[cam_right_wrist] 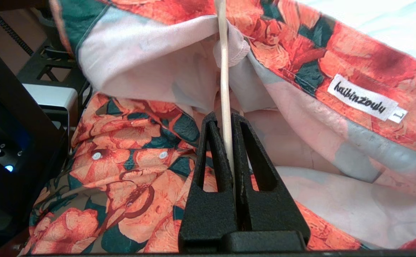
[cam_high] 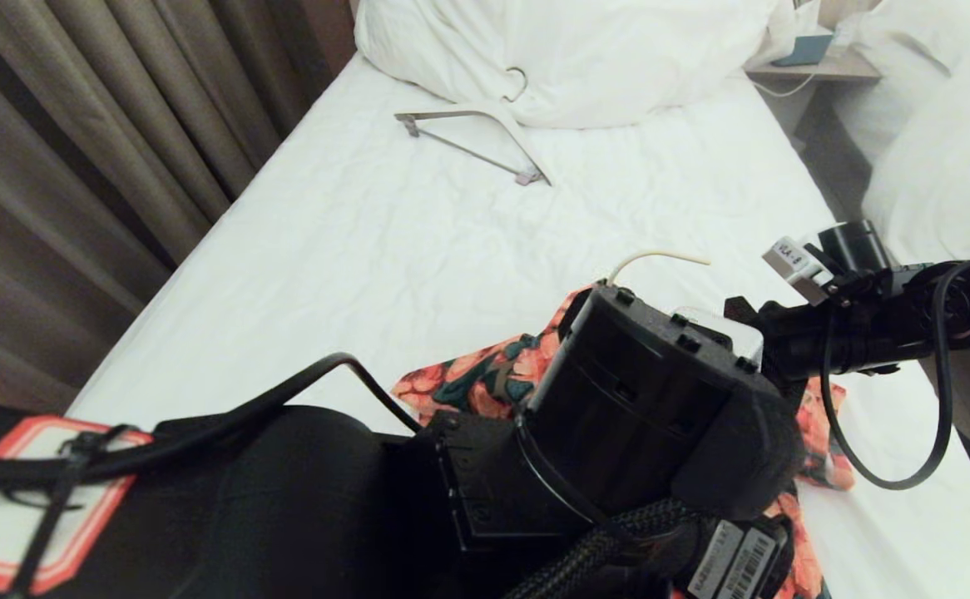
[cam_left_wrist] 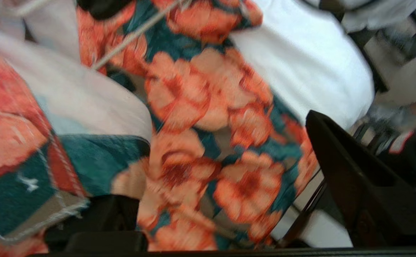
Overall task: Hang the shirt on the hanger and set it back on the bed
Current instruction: Hook one side of the shirt onto the hanger
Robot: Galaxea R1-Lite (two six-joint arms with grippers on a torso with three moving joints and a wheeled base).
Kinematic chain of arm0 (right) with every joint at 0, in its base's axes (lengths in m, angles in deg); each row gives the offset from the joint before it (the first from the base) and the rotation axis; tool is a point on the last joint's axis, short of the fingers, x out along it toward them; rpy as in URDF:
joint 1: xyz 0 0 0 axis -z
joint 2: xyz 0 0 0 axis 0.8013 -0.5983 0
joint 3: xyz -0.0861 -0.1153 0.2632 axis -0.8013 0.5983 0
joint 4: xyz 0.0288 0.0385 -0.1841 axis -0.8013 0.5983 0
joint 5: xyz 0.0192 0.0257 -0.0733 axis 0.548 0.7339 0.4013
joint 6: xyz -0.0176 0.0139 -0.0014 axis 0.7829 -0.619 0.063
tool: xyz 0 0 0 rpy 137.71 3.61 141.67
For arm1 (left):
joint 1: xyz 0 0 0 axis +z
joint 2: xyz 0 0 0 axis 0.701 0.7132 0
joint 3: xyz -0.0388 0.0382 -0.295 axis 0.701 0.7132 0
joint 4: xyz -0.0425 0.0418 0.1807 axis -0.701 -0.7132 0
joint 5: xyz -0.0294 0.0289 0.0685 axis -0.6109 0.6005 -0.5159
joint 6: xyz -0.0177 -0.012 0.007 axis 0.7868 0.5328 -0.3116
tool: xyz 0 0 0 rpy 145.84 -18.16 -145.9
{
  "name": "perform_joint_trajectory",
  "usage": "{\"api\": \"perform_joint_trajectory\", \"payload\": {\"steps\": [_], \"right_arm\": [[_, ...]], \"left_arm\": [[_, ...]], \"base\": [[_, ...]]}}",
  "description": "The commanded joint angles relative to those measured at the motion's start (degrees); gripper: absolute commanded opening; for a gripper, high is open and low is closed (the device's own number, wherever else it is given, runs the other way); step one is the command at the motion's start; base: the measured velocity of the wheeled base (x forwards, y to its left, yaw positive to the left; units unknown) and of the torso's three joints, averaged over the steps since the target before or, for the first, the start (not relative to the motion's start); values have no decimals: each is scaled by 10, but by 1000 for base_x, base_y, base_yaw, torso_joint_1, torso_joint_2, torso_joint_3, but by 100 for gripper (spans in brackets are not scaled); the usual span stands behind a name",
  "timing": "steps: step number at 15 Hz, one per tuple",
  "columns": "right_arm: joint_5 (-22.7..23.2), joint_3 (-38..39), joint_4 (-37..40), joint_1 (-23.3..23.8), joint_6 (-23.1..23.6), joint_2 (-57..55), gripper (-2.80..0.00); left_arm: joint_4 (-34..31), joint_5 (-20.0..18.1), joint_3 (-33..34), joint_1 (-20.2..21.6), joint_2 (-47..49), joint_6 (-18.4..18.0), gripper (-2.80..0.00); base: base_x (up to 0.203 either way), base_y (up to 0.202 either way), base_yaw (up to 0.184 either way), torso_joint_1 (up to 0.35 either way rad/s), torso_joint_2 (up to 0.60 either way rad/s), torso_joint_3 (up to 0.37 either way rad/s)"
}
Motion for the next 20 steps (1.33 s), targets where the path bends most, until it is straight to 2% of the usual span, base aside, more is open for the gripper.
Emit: {"api": "perform_joint_trajectory", "payload": {"steps": [1,4,7,8,9,11,13,17,20], "right_arm": [[4,0,1,0,3,-1,-280],[4,0,0,-2,3,-11,-280],[4,-1,-1,-3,3,-19,-280],[4,-1,-1,-3,3,-20,-280],[4,0,-1,-4,3,-23,-280],[3,4,0,-9,3,-25,-280],[3,9,-1,-13,4,-27,-280],[1,27,-28,-23,3,-43,-280],[2,31,-47,-26,2,-59,-280]], "left_arm": [[1,1,30,-1,-17,-19,0],[1,-7,59,-3,-27,-24,0],[1,-74,103,-28,-60,-24,0],[2,-77,104,-31,-59,-22,0],[20,-76,100,-33,-52,-22,0],[117,-67,87,-32,-6,-28,0],[164,-57,70,-19,34,-62,0],[167,-54,66,8,40,-70,0],[169,-29,79,8,56,-68,0]], "base": [[0,0,0,0,0,0],[0,0,0,0,0,0],[0,0,0,0,0,0],[0,0,0,0,0,0],[0,0,0,0,0,0],[0,0,0,0,0,0],[0,0,0,0,0,0],[0,0,0,0,0,0],[0,0,0,0,0,0]]}}
